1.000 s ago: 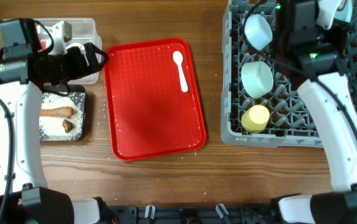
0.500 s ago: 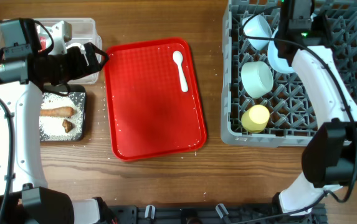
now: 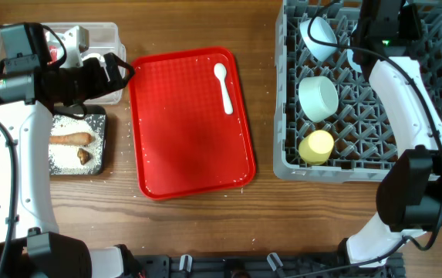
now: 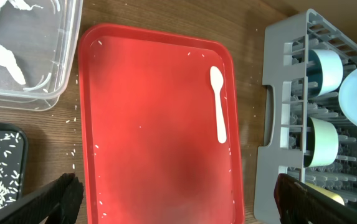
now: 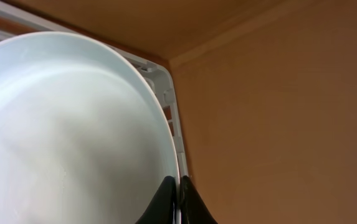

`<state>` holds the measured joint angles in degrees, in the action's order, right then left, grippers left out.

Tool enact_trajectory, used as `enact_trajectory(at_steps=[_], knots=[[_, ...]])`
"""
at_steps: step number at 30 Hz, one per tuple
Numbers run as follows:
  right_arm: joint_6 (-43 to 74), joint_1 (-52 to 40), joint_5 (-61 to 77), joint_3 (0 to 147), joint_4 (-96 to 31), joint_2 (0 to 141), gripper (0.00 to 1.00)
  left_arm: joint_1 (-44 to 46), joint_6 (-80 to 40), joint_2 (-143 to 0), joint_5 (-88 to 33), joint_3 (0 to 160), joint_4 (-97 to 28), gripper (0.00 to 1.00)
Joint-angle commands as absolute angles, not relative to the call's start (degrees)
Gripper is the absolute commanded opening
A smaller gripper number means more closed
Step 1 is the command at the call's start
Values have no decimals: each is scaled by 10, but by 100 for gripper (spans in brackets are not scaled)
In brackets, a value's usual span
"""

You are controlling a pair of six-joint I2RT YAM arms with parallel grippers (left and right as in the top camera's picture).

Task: Sort waste into correct bins and load items into the dishwasher rack
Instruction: 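Stand the light-blue plate upright in the rack with the right gripper, then grasp the white spoon on the red tray with the right gripper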

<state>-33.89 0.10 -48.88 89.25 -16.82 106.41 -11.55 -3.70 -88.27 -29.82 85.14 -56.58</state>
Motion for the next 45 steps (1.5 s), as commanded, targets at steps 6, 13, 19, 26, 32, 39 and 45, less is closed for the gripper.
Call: enact_trajectory(at_steps=[6,13,19,26,32,39,45], knots=[[-390,5,-479,889,-172,1054,4,-119,-34,-883,-299,855,-564,100],[-372,-1,-404,889,-198,1054,100,-119,-34,-883,-299,855,-564,100],[-295,-20,-402,889,-202,1023,100,-119,-34,-883,-299,855,-564,100],[-276,-112,-171,889,-266,953,99,-119,-34,-883,-299,855,-564,100],[-18,-212,223,889,-218,989,100,-119,-34,-883,-299,855,-564,100],[206,-227,195,889,-144,1199,64,-119,-34,-883,-299,855,-564,100],[274,-237,164,889,-72,1278,56,-119,-34,-883,-299,855,-564,100]])
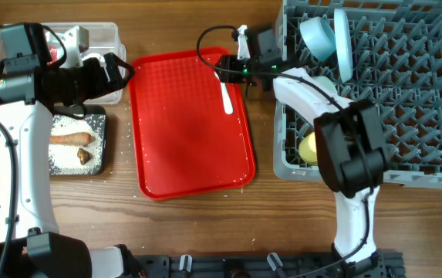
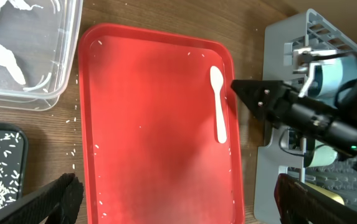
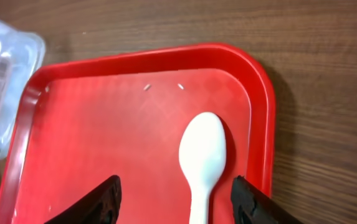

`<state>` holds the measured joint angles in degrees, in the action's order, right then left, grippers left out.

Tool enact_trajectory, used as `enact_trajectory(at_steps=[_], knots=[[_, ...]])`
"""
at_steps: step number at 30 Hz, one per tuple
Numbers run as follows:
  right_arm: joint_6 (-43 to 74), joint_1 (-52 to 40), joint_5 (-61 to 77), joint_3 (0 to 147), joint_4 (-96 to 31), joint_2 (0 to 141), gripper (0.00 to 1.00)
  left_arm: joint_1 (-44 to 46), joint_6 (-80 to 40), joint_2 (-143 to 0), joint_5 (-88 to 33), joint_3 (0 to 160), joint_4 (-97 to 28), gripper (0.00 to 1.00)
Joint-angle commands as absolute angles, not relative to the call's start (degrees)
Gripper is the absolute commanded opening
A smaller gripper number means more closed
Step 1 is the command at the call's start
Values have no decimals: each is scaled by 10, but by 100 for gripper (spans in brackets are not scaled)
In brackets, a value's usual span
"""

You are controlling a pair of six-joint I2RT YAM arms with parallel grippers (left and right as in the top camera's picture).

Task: Sort waste into correct bins and load items into the dishwasher rack
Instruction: 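Grasp the white spoon on the red tray with the right gripper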

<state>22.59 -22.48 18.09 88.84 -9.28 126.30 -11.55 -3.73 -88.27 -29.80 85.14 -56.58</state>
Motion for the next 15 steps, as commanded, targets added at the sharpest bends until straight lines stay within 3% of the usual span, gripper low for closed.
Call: enact_trajectory(at_steps=[1,7,15], knots=[[277,-244,142,889,-69,1284,56,-119,-34,-883,-299,855,-564,100],[286,-287,-14,889,-44,1304,56,-119,-34,-883,-299,855,-564,100],[271,-287,-69,889,-34,1311,51,-119,-34,-883,-299,855,-564,100]])
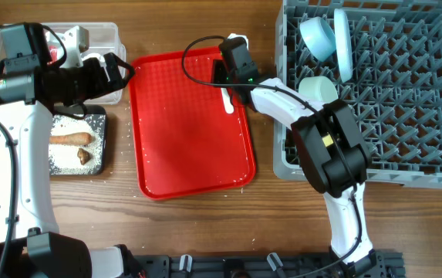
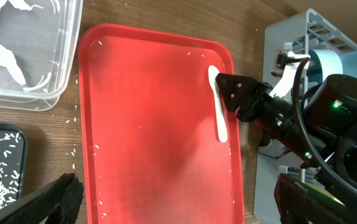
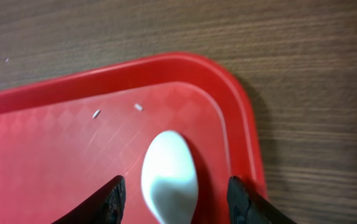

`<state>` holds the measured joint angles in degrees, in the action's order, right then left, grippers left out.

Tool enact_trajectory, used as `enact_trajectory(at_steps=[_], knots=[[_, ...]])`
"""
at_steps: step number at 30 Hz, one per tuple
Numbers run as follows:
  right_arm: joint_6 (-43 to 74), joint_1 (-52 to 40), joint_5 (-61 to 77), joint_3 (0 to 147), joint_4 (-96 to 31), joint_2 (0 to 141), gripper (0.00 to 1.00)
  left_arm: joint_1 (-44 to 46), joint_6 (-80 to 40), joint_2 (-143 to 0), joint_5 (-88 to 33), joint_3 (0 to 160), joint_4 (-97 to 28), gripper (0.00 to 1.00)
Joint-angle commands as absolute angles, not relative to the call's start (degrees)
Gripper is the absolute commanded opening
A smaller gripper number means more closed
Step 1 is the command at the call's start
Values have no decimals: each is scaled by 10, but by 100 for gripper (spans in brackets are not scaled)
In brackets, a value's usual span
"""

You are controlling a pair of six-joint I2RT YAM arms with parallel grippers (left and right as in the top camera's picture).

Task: Sort waste into correct bins and load items into the dishwasher rack
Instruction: 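Grasp the white spoon on the red tray with the right gripper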

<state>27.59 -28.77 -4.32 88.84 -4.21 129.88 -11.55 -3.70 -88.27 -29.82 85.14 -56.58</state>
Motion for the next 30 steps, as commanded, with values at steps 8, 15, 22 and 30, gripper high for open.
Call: enact_trajectory(at_steps=[8,15,22,30], knots=[[271,-287,-56,889,-7,1328,35,-119,-34,-883,-299,855,-564,100],[290,-287,-45,889,-4,1342,34,-119,-34,-883,-299,855,-564,100],[319,-287,-3,889,-3,1356,33,-119,-34,-883,-299,855,-564,100],[321,-287,14,889,-5,1356,13,-119,-34,-883,-299,855,-564,100]])
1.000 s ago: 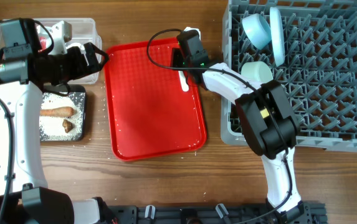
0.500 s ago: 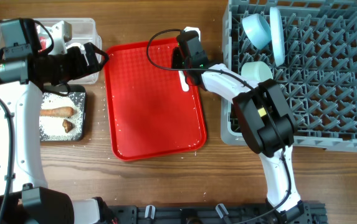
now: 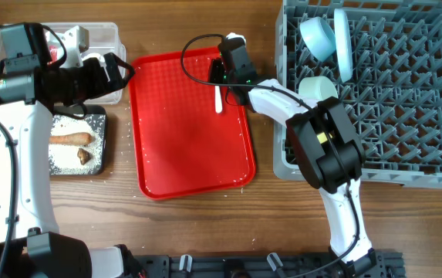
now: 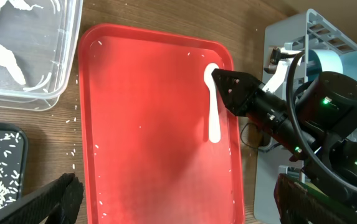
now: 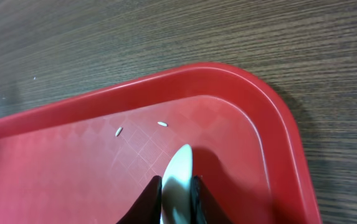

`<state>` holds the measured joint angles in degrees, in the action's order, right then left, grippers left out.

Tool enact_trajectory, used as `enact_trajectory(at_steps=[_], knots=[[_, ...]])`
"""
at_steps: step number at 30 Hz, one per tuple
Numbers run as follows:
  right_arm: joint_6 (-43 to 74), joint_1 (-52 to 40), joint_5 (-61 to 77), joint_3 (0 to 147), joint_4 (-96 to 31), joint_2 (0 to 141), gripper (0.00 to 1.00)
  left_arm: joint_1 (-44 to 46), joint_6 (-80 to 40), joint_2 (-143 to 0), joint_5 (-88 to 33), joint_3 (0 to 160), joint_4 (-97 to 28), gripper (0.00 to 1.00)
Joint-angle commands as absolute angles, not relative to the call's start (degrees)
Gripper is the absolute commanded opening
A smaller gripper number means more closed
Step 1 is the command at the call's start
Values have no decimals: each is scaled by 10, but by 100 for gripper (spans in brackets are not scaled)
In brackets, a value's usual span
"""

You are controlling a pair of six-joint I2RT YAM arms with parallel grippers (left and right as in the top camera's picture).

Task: Sort waste into correct bins and load items into the dishwasher rack
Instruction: 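Grasp the white spoon on the red tray with the right gripper, then lay the white spoon in the rack beside the yellow cup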

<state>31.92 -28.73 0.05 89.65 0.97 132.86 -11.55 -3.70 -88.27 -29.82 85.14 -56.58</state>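
A white plastic spoon (image 3: 219,99) lies at the top right of the red tray (image 3: 190,147). My right gripper (image 5: 177,190) is shut on the spoon's bowl (image 5: 179,168), which stands on edge between the fingers (image 5: 155,194). From above, the right gripper (image 3: 225,80) sits over the tray's far right corner. The left wrist view shows the spoon (image 4: 212,115) angled slightly left. My left gripper (image 4: 178,205) hangs open and empty above the tray's left side, beside the clear bin (image 3: 89,42). The grey dishwasher rack (image 3: 382,100) stands at the right.
In the rack are a pale blue bowl (image 3: 317,35), an upright plate (image 3: 341,42) and a pale cup (image 3: 318,89). A black tray (image 3: 78,143) with rice and food scraps lies at the left. Rice grains dot the red tray.
My right gripper was open with a finger on either side of the spoon's bowl. Now it is shut on the bowl, and the spoon's handle has swung a little to the left.
First my right gripper was in the rack, shut on the plate's rim. Then the plate stood in the rack and the gripper was open above the spoon. It was then lower around the bowl, and now grips it. The left arm has stayed still.
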Motion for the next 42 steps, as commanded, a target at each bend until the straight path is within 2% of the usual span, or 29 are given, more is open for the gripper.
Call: enact_trajectory(at_steps=[1,3,9,12,17,21,27,31,32,35,41,42], knots=[[321,-287,14,889,-7,1355,11,-119,-34,-883,-299,855,-564,100],[318,-287,26,889,-12,1354,4,-119,-34,-883,-299,855,-564,100],[223,-286,54,909,-76,1277,4,-119,-34,-883,-299,855,-564,100],[182,-286,44,909,-142,1149,4,-119,-34,-883,-299,855,-564,100],[175,-274,-1,909,-214,996,4,-119,-34,-883,-299,855,-564,100],[180,-246,-46,909,-296,924,4,-119,-34,-883,-299,855,-564,100],[477,-107,-139,908,-519,869,4,-119,-34,-883,-299,855,-564,100],[755,-20,-215,874,-667,870,5,-119,-34,-883,-299,855,-564,100],[793,-6,-217,866,-683,870,4,-119,-34,-883,-299,855,-564,100],[832,42,-216,817,-678,872,4,-119,-34,-883,-299,855,-564,100],[898,61,-242,780,-658,872,5,-119,-34,-883,-299,855,-564,100],[901,61,-244,780,-651,872,14,-119,-34,-883,-299,855,-564,100]])
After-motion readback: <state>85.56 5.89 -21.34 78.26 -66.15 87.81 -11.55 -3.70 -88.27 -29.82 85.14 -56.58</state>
